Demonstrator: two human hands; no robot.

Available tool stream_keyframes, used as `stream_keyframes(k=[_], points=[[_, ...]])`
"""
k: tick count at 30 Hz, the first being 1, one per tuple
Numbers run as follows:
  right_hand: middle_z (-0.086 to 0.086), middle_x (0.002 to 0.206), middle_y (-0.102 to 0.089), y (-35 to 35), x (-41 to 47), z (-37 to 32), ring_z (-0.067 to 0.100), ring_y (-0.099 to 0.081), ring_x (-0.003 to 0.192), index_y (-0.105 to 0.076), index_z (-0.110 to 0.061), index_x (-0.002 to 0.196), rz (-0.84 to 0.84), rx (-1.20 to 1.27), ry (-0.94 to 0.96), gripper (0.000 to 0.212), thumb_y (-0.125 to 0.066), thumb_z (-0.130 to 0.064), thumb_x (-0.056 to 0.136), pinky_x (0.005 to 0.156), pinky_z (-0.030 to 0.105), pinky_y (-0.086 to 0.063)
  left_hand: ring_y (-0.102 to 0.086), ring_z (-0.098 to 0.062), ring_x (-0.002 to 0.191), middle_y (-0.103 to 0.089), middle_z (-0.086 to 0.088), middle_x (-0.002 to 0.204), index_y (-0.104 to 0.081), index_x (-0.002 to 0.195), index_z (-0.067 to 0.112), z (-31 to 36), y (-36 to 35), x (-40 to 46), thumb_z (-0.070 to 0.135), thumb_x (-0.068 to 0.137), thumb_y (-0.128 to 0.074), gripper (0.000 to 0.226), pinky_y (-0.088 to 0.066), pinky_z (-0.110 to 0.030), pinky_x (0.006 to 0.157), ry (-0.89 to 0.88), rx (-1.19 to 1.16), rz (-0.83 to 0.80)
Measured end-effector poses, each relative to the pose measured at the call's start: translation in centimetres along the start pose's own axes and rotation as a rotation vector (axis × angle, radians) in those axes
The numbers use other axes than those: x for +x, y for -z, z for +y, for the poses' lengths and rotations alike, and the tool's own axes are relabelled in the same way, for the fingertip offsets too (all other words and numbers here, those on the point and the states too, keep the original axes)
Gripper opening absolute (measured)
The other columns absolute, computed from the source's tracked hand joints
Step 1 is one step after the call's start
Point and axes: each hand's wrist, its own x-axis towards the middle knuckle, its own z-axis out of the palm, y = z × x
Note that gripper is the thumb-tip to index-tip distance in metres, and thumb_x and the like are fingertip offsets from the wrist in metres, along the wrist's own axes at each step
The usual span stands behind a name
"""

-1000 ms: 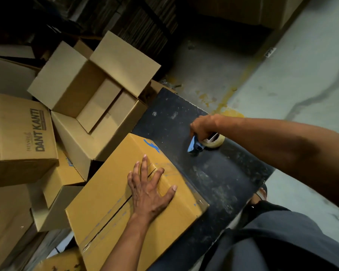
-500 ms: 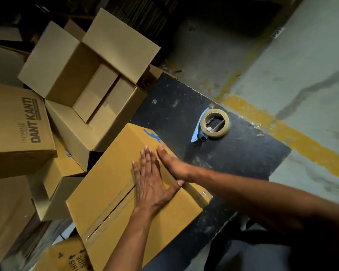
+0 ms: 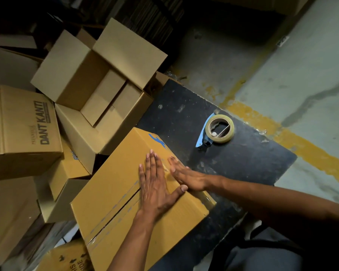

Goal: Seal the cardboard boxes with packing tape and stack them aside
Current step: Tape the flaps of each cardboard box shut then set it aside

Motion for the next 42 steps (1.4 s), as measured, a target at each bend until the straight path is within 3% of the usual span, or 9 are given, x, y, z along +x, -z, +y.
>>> stream_keyframes(k=[5,8,11,17,26,30,35,39,42], points=[[-0.010,0.170,0.001,1.3,-2.4,0.4,0.007,-0.001,0.156,-0.007,-0.022,0.166,0.226,0.058,-0.070,0.113,-0.003,-0.094,0.079,0.121,0.024,-0.001,0.033,-0.025,0.153,0.040,-0.010,0.163,0.030,0.156,0.007,0.0,0.3,0.0,0.104,0.069,-0.001,0.134,0.007,-0.058,0.127,0.019,0.004,-0.018],[-0.003,0.153,-0.050,0.9,-2.3,-2.3,0.008,-0.043,0.140,-0.052,-0.022,0.150,0.615,0.063,0.073,0.087,-0.017,-0.080,0.095,0.119,0.032,-0.034,0.031,-0.020,0.154,0.037,-0.007,0.165,0.026,0.158,0.010,-0.1,0.5,-0.6,0.102,0.071,-0.003,0.131,0.009,-0.053,0.128,-0.003,-0.176,0.060],[-0.012,0.118,-0.060,-0.6,-1.9,-5.1,0.007,-0.056,0.112,-0.071,-0.029,0.122,0.786,-0.123,0.238,0.044,-0.041,-0.057,0.105,0.094,0.033,-0.048,0.014,-0.013,0.159,0.015,0.000,0.173,0.006,0.164,0.013,-0.9,0.3,-2.5,0.095,0.082,-0.023,0.120,0.000,-0.045,0.129,0.090,-0.570,0.299],[-0.016,0.102,-0.064,-8.2,1.0,-11.1,0.011,-0.058,0.097,-0.074,-0.027,0.109,0.604,-0.385,0.497,0.022,-0.054,-0.036,0.103,0.084,0.030,-0.048,-0.026,0.015,0.146,-0.030,0.021,0.163,-0.035,0.155,0.037,-7.6,-1.2,-11.3,0.078,0.085,-0.052,0.083,-0.031,-0.017,0.119,0.428,-0.953,0.634],[-0.023,0.129,-0.062,-25.8,11.4,-17.7,0.005,-0.053,0.123,-0.068,-0.036,0.125,0.267,-0.832,0.454,0.031,-0.055,-0.049,0.101,0.099,0.036,-0.051,-0.064,0.003,0.115,-0.069,0.019,0.127,-0.065,0.128,0.040,-23.8,-9.3,-26.0,0.066,0.093,-0.061,0.044,-0.053,-0.017,0.091,0.828,-1.586,0.920],[-0.016,0.170,0.003,-29.8,15.3,-18.3,0.006,0.007,0.157,-0.013,-0.032,0.164,0.119,-1.115,0.240,0.075,-0.016,-0.072,0.100,0.127,0.033,-0.006,-0.064,0.001,0.119,-0.070,0.022,0.125,-0.068,0.122,0.040,-27.6,-13.5,-26.6,0.089,0.079,-0.038,0.072,-0.054,-0.030,0.100,0.826,-1.883,0.957],[-0.014,0.164,0.026,-32.1,16.6,-17.8,0.007,0.029,0.152,0.005,-0.025,0.164,0.078,-1.263,0.059,0.091,0.005,-0.078,0.090,0.128,0.041,0.006,-0.053,0.003,0.131,-0.053,0.003,0.153,-0.053,0.149,0.020,-29.3,-14.4,-25.1,0.093,0.073,-0.023,0.110,-0.045,-0.016,0.103,0.684,-2.230,0.815],[-0.015,0.163,0.030,-32.2,16.0,-17.2,0.006,0.030,0.151,0.012,-0.028,0.160,0.044,-1.371,0.034,0.081,0.005,-0.075,0.094,0.128,0.042,0.003,-0.032,-0.005,0.150,-0.035,0.008,0.165,-0.041,0.158,0.027,-28.5,-14.0,-23.7,0.088,0.087,-0.006,0.100,-0.025,-0.022,0.119,0.520,-2.324,0.658],[-0.016,0.162,0.036,-32.0,15.9,-17.1,0.004,0.033,0.150,0.019,-0.029,0.158,-0.014,-1.399,0.025,0.072,-0.008,-0.067,0.104,0.125,0.040,0.010,-0.014,0.016,0.147,-0.015,0.017,0.167,-0.027,0.161,0.037,-27.2,-15.2,-22.9,0.087,0.083,-0.005,0.095,-0.009,-0.012,0.119,0.406,-2.193,0.553]])
